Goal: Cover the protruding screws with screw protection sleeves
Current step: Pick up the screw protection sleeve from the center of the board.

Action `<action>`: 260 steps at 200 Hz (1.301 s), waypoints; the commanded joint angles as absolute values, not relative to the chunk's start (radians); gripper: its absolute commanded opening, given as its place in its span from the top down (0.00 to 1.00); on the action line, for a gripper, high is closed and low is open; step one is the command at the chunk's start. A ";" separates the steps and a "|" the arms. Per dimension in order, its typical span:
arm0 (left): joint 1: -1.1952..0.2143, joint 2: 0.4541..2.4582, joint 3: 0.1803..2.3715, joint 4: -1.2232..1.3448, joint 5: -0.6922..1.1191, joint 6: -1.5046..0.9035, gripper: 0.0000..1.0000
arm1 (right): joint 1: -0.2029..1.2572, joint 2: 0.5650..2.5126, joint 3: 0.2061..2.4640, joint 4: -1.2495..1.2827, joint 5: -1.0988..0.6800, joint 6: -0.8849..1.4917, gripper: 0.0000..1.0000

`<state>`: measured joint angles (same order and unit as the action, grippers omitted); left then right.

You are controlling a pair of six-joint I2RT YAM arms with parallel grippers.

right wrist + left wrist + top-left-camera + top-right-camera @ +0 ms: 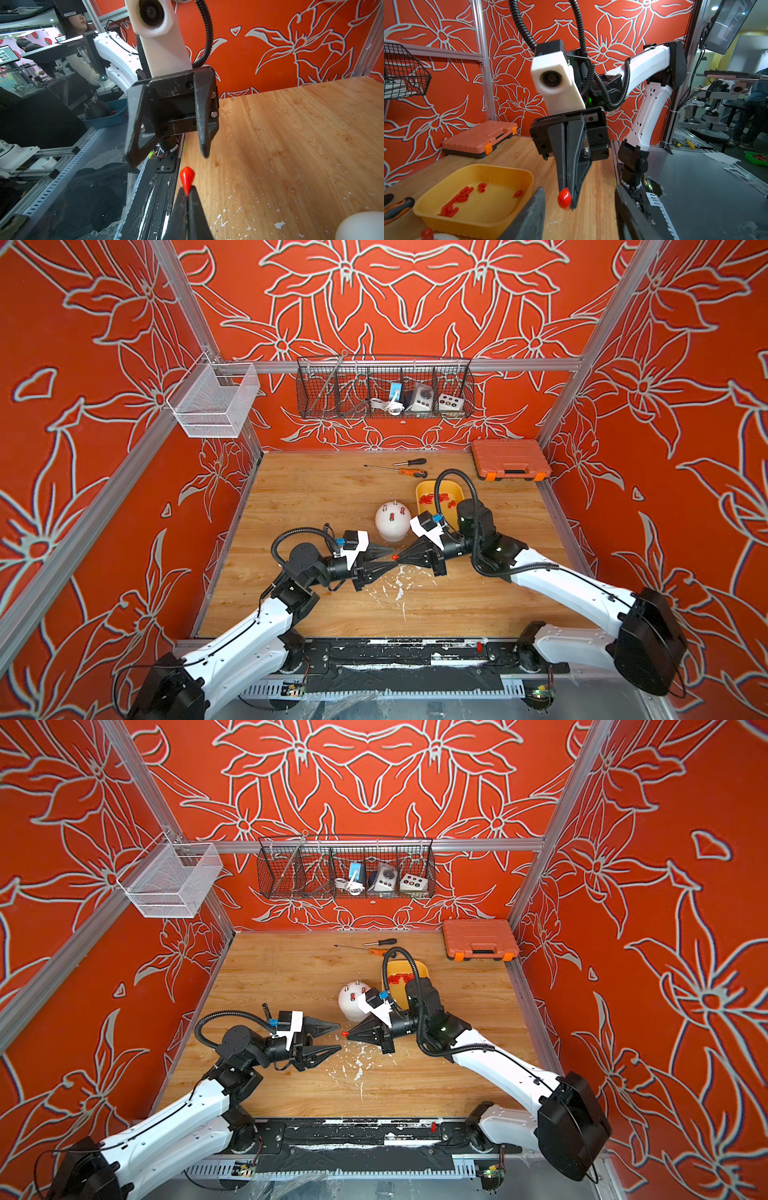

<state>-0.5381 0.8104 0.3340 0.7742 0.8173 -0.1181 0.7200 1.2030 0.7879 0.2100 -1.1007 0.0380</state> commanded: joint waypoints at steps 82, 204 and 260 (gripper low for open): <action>-0.545 0.825 0.356 0.764 0.809 -0.091 0.57 | 0.741 1.199 0.802 0.193 -1.094 0.009 1.00; -0.545 0.821 0.352 0.741 0.792 -0.078 0.63 | 0.759 1.239 0.836 0.199 -1.094 0.000 1.00; -0.545 0.817 0.355 0.741 0.796 -0.074 0.90 | 0.764 1.252 0.839 0.190 -1.081 -0.014 1.00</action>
